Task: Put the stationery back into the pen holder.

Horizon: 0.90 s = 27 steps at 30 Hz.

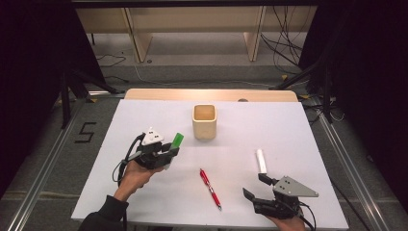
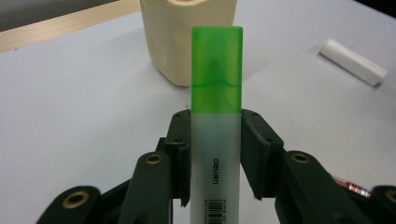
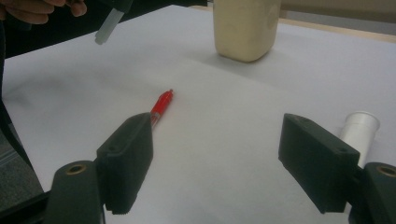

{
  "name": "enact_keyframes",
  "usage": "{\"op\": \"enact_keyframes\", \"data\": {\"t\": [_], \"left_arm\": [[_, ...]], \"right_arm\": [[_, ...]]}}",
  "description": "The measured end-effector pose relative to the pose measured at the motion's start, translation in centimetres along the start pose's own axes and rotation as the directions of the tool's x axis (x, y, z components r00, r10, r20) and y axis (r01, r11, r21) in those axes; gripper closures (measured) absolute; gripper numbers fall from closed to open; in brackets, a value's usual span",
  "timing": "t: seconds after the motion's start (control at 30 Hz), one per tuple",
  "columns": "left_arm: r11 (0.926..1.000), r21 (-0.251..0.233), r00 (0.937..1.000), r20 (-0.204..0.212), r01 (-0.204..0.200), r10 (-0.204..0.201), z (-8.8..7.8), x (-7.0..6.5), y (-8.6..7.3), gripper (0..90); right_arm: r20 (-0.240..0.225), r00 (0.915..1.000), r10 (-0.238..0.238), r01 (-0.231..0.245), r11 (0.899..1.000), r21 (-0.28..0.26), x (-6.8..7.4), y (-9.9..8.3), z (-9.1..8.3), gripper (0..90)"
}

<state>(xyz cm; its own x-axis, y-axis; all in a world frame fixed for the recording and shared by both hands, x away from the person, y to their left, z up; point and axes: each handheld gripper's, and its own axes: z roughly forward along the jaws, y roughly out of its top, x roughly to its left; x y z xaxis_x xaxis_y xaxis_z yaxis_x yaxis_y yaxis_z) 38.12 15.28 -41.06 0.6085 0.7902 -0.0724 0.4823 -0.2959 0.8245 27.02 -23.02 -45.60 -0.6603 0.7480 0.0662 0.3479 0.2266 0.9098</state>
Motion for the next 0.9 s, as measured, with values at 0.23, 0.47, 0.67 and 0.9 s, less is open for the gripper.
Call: {"op": "enact_keyframes", "data": {"t": [0.23, 0.47, 0.67, 0.9], "left_arm": [[0.9977, -0.063, 0.9997, 0.005, 0.023, -0.023, 0.1, 0.6, 2.1, 66.0], [0.9937, -0.109, 0.9995, -0.009, 0.028, -0.029, 0.3, 0.8, 4.1, 66.0], [0.9874, -0.147, 0.9983, 0.001, 0.058, -0.058, 0.9, 1.5, 5.5, 66.0], [0.9877, -0.152, 0.9984, -0.034, 0.038, -0.044, 2.6, 1.8, 6.8, 66.0]], "right_arm": [[0.001, 1.0000, 0.004, -0.004, 1.000, 0.002, -0.1, 0.0, 0.0, 27.0], [0.000, 1.0000, 0.005, -0.005, 1.000, 0.001, 0.0, 0.0, 0.0, 27.0], [-0.001, 1.0000, 0.006, -0.006, 1.000, 0.002, -0.1, -0.1, 0.0, 27.0], [-0.003, 1.0000, 0.008, -0.008, 1.000, 0.002, -0.1, -0.1, 0.0, 27.0]]}}
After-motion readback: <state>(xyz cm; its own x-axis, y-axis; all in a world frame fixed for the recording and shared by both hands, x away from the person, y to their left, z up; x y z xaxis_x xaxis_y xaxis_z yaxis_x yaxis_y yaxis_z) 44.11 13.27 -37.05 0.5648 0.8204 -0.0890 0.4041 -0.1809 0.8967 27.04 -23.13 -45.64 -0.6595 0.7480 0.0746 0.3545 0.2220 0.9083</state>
